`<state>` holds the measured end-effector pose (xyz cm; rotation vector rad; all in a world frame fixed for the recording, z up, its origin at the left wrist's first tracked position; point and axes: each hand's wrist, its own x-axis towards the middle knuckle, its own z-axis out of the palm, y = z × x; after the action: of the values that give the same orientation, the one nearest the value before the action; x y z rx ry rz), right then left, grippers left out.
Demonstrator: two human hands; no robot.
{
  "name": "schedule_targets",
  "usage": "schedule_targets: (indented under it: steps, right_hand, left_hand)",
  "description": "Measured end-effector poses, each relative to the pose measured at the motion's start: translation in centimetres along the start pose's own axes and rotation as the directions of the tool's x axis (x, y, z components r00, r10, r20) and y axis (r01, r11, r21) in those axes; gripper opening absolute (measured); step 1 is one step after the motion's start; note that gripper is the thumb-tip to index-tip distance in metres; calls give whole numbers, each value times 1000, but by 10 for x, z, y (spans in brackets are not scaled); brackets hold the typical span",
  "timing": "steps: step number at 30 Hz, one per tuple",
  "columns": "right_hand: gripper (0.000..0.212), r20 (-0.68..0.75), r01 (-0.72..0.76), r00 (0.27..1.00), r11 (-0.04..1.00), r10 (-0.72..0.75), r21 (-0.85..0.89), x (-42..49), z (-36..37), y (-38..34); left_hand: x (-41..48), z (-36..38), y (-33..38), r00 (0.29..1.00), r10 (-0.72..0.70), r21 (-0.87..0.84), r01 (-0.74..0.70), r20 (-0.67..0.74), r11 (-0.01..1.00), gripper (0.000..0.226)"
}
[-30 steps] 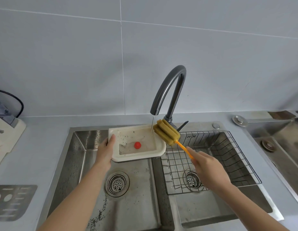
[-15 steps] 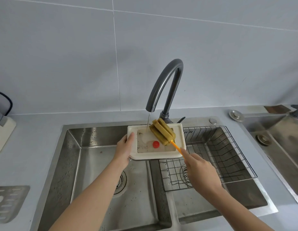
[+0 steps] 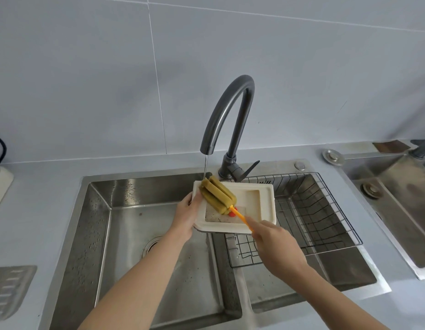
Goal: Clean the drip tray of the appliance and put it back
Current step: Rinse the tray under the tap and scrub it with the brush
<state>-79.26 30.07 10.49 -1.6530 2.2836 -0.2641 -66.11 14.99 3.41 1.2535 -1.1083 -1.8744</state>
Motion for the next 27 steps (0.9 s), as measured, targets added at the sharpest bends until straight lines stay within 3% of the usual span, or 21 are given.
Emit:
schedule_targets:
  steps: [4,8,12,27]
  right_hand:
    - [45,-52,-41,998,998,43,38,0,-14,9]
    - [62,-78,-59,996,994,52,-91,2,-13,5]
    - [70,-35,-45,999,977,39,-207,3,-4,-4]
    - [72,91,113,991,967,-94,-229,-6,-20,4]
  left_hand:
    - [3,3,1,1000,3,7,-3,1,1000,16]
    - [6,12,7,1000,9,-9,-9,10,1000,13]
    - [11,16,12,1000,17,-42,-18,-17,999,19]
    - [20,-8,23,993,60,-21,-63,-99,998,14]
